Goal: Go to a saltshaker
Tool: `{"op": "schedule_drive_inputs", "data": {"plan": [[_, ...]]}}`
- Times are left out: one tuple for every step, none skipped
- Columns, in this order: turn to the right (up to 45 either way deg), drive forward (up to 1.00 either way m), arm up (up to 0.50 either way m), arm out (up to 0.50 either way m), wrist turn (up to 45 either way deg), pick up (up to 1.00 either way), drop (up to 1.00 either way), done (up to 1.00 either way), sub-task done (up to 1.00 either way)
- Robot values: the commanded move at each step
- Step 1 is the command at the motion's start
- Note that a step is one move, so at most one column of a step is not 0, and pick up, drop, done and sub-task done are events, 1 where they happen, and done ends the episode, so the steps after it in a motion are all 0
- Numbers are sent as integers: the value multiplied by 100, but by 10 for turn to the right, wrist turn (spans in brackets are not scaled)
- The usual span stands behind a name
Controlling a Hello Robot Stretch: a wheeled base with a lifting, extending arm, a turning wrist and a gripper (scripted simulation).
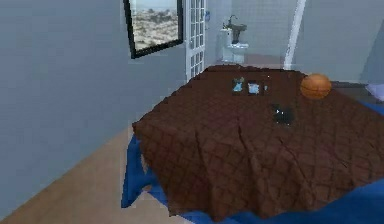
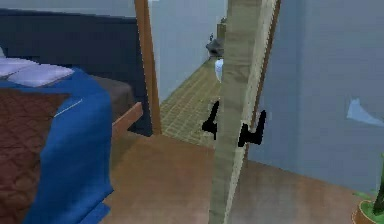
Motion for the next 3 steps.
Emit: {"op": "schedule_drive_inputs", "data": {"plan": [[-450, 0, 0, 0, 0, 0, 0, 0, 0], [-90, 0, 0, 0, 0, 0, 0, 0, 0], [0, 100, 0, 0, 0, 0, 0, 0, 0]]}}
